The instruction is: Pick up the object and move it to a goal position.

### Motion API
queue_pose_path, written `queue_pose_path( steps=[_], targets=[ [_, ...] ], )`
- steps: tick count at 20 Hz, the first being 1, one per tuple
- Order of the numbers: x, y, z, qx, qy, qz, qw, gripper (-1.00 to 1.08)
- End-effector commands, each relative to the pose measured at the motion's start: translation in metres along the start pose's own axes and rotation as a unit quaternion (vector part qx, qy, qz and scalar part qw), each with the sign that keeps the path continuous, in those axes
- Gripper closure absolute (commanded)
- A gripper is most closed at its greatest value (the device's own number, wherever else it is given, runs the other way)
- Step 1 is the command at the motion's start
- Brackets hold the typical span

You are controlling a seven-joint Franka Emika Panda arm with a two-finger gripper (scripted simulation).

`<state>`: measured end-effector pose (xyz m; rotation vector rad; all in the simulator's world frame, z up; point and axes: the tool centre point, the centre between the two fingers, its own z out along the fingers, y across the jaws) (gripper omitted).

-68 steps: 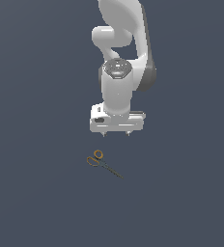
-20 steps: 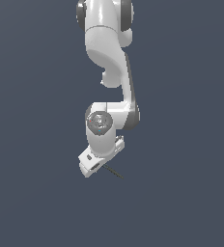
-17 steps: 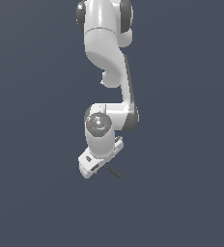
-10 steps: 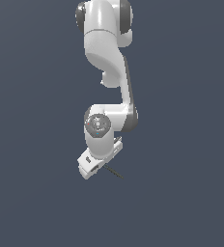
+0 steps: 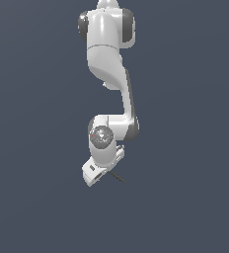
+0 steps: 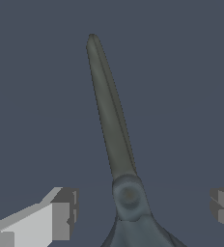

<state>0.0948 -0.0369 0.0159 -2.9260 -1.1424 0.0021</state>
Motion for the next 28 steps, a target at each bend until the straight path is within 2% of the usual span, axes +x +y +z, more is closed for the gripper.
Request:
queue_pose_path(
  steps=[1,5,6,20,28],
  targets=[
    [0.000,0.000,0.007,-0.001,0.000,0.000,1.0000,-0.92],
    [0.001,0.001,0.008,-0.001,0.000,0.000,1.0000,-0.92],
    [0.001,0.001,0.008,-0.001,0.000,0.000,1.0000,1.08],
    [0.003,-0.003,0.006,0.000,0.001,-0.001,1.0000,1.08],
    [0.011,-0.032,0.005,0.000,0.001,-0.001,1.0000,1.08]
  ],
)
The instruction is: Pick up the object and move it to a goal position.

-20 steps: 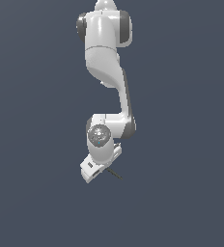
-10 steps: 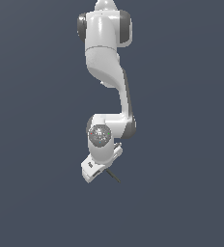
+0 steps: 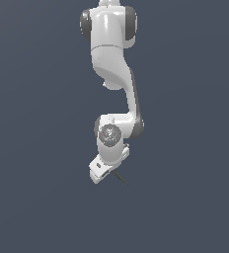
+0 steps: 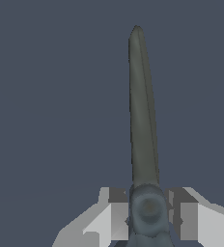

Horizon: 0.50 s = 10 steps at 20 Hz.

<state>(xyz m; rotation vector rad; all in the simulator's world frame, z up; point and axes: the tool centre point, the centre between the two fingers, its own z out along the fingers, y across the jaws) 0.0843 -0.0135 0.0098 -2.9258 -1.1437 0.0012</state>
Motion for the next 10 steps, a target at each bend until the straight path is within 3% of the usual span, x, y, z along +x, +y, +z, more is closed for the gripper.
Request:
queue_pose_path(
  steps=[1,10],
  targets=[
    [0.005,-0.014,-0.001,0.000,0.000,-0.001,1.0000,1.08],
    [0.030,-0.103,-0.004,0.000,0.000,-0.001,1.0000,1.08]
  ],
)
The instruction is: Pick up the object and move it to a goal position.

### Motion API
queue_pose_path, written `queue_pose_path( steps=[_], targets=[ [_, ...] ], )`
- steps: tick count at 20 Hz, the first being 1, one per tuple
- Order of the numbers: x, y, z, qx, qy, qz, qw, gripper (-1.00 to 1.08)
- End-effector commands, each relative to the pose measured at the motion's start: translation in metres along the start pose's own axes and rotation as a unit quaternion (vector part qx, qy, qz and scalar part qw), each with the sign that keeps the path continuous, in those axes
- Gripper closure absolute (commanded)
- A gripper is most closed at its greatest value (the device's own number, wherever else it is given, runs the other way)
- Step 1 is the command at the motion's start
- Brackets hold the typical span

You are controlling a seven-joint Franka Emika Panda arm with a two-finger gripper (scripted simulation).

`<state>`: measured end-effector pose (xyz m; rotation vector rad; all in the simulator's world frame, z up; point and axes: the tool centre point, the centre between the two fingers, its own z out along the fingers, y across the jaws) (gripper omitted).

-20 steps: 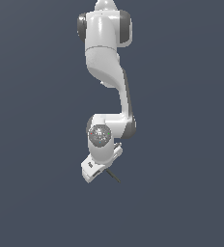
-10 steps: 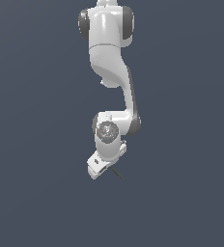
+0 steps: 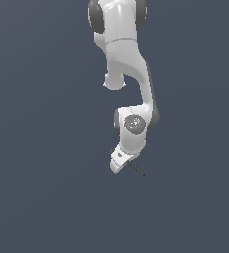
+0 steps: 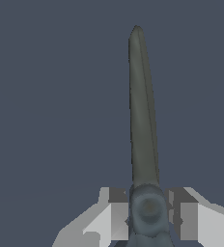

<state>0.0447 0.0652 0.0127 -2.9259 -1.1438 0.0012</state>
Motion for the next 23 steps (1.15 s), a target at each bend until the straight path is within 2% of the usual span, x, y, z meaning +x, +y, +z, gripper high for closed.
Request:
queue_pose_path(
  steps=[1,9,13,18,23],
  targets=[
    [0.009,-0.030,-0.001,0.000,0.000,-0.001,1.0000,1.08],
    [0.035,-0.117,-0.004,0.000,0.000,0.000,1.0000,1.08],
    [0.047,-0.153,-0.005,0.000,0.000,0.000,1.0000,1.08],
    [0.057,-0.179,-0.006,0.000,0.000,0.000,1.0000,1.08],
    [0.061,-0.188,-0.006,0.000,0.000,0.000,1.0000,1.08]
  ],
)
